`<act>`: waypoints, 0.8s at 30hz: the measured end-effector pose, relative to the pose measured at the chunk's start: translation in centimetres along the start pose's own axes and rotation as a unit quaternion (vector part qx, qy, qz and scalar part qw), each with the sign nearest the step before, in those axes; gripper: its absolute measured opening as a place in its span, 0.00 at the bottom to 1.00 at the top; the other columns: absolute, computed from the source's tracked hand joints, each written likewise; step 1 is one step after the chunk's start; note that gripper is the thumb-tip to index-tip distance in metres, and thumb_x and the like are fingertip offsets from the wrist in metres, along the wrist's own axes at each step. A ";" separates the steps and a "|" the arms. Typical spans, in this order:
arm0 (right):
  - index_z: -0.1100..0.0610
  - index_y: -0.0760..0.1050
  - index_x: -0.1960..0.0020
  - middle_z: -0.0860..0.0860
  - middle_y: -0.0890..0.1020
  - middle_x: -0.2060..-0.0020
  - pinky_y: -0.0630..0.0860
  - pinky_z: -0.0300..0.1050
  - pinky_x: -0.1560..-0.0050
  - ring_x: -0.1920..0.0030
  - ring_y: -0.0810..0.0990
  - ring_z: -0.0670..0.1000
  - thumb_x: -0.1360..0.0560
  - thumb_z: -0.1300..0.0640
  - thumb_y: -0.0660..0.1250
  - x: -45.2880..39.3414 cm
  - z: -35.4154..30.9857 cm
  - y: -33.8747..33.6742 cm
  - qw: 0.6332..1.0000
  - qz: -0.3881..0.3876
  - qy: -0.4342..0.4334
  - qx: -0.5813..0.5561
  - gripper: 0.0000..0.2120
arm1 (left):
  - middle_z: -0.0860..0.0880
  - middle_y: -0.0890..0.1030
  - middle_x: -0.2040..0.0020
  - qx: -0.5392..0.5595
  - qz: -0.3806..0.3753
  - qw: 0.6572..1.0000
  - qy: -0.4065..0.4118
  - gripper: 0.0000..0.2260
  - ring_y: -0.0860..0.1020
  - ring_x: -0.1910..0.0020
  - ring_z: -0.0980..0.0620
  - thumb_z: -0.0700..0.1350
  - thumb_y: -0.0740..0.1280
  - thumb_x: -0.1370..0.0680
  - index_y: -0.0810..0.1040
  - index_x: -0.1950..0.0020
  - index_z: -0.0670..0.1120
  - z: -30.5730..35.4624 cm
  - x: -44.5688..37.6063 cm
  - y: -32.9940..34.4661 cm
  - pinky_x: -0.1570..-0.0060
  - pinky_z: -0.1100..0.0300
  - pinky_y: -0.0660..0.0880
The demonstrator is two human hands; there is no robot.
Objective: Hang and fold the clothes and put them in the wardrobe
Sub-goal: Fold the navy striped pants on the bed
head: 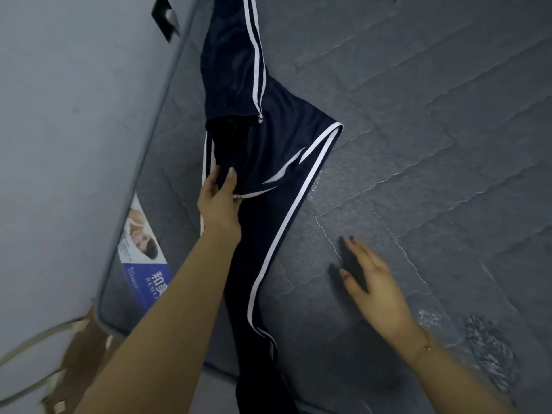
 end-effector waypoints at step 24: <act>0.56 0.80 0.45 0.46 0.81 0.65 0.69 0.39 0.60 0.65 0.74 0.43 0.25 0.66 0.66 4.6 -1.8 -3.3 0.988 0.131 -0.024 -0.084 0.12 | 0.50 0.81 0.39 -0.093 -0.180 0.949 -0.244 0.27 0.80 0.40 0.49 0.65 0.71 0.29 0.79 0.35 0.52 -4.9 11.7 0.2 0.41 0.51 0.76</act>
Point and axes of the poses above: each hand's wrist, its own x-axis away from the middle knuckle, its own y-axis out of the palm, z = x × y, the point moved 8 cm from there along -x, towards the middle knuckle
